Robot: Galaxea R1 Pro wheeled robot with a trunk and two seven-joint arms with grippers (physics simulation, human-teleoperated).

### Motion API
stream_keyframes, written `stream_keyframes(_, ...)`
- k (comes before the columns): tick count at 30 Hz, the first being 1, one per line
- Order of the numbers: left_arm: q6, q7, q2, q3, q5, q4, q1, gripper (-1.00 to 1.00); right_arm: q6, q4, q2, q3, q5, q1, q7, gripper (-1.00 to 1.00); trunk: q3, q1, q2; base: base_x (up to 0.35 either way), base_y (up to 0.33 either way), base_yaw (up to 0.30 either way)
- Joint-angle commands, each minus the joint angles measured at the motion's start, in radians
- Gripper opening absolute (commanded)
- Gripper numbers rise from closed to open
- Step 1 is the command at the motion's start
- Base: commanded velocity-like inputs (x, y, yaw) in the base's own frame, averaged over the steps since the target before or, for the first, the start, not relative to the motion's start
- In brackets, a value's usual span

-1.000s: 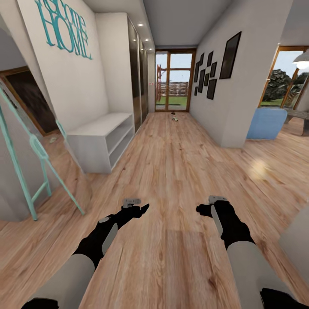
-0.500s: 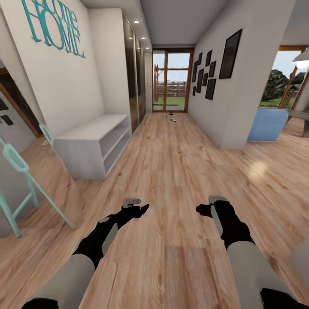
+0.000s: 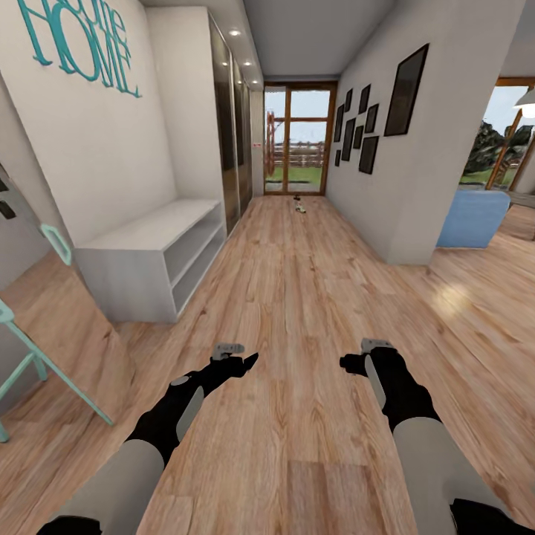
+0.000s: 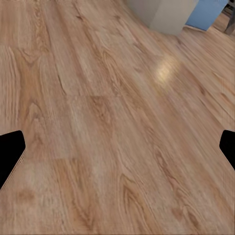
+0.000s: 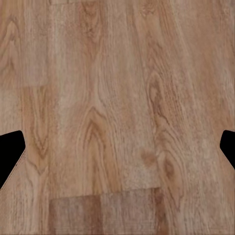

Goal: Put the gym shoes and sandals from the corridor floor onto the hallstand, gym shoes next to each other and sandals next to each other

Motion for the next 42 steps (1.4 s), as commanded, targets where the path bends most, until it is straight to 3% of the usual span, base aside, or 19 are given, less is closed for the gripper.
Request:
stream_keyframes(1, 0.01, -0.002, 0.0, 0.0, 0.011, -0.001, 0.0, 1.0, 0.005, -0.002, 0.001, -0.004, 0.01, -0.001, 0.004, 1.0, -0.001, 0.0, 0.0, 0.347, 0.0, 0.0)
stream_keyframes(20, 0.01, -0.002, 0.0, 0.0, 0.011, -0.001, 0.0, 1.0, 0.005, -0.001, 0.001, -0.003, 0.01, -0.001, 0.004, 1.0, -0.001, 0.0, 0.0, 0.347, -0.018, 0.0)
stream_keyframes(42, 0.01, -0.002, 0.0, 0.0, 0.017, -0.001, 0.0, 1.0, 0.005, -0.001, 0.001, -0.003, 0.01, -0.001, 0.004, 1.0, -0.001, 0.0, 0.0, 0.347, -0.13, 0.0)
